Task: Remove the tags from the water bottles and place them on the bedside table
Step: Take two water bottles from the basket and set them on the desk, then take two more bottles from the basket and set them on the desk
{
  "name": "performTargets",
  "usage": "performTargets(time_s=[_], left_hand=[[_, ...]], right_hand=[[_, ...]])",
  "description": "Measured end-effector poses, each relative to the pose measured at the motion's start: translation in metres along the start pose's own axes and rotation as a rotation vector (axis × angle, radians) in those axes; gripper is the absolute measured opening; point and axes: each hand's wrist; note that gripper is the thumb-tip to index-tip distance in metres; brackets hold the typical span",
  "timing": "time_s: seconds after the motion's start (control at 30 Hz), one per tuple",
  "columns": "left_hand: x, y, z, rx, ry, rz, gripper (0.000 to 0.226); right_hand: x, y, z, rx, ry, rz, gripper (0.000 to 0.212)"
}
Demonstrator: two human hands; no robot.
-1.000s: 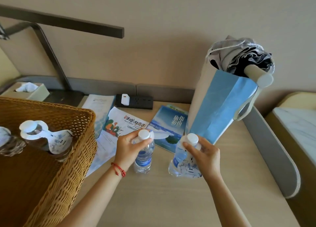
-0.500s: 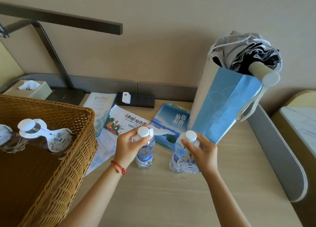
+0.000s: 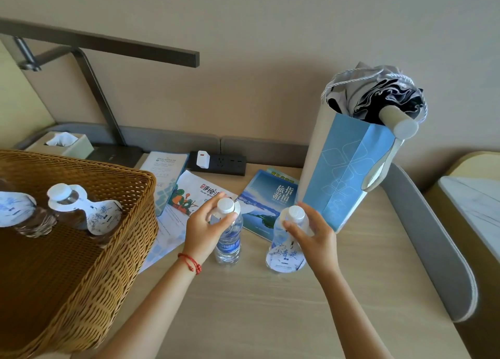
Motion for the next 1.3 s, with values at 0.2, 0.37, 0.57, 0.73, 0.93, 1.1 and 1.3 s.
performTargets(time_s=[0.2,0.37,0.57,0.73,0.93,1.1,1.3], left_hand=[[-0.015,0.018,0.018,0.203,-0.189,0.016,0.045],[-0.028,0.046,0.033,0.538,-0.425,0.037,0.043],[-0.053,0.094,0.036,0.862,-0.516,0.108,0.042],[-0.068,0.148,0.031,0.985,-0.415,0.155,0.044],[-0.083,0.214,0.024,1.000,-0.253,0.271,0.051],[-0.090,0.271,0.016,0.990,-0.209,0.321,0.051],[-0.088,0.344,0.000,0.951,-0.234,0.313,0.050]], right_hand=[[-0.007,0.012,-0.024,-0.105,0.142,0.020,0.052],[-0.015,0.011,-0.042,-0.338,0.386,-0.035,0.042],[-0.034,-0.014,-0.057,-0.427,0.564,-0.114,0.037],[-0.061,-0.045,-0.073,-0.348,0.599,-0.237,0.040],[-0.093,-0.082,-0.103,-0.310,0.659,-0.331,0.043],[-0.127,-0.114,-0.126,-0.274,0.674,-0.370,0.044],[-0.178,-0.164,-0.146,-0.283,0.670,-0.365,0.047]])
Point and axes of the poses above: each hand's wrist, its own x-axis towards the middle knuckle, its own y-axis out of the back of the hand, z = x × y, and after that the axes turned 12 degrees about z, right-handed
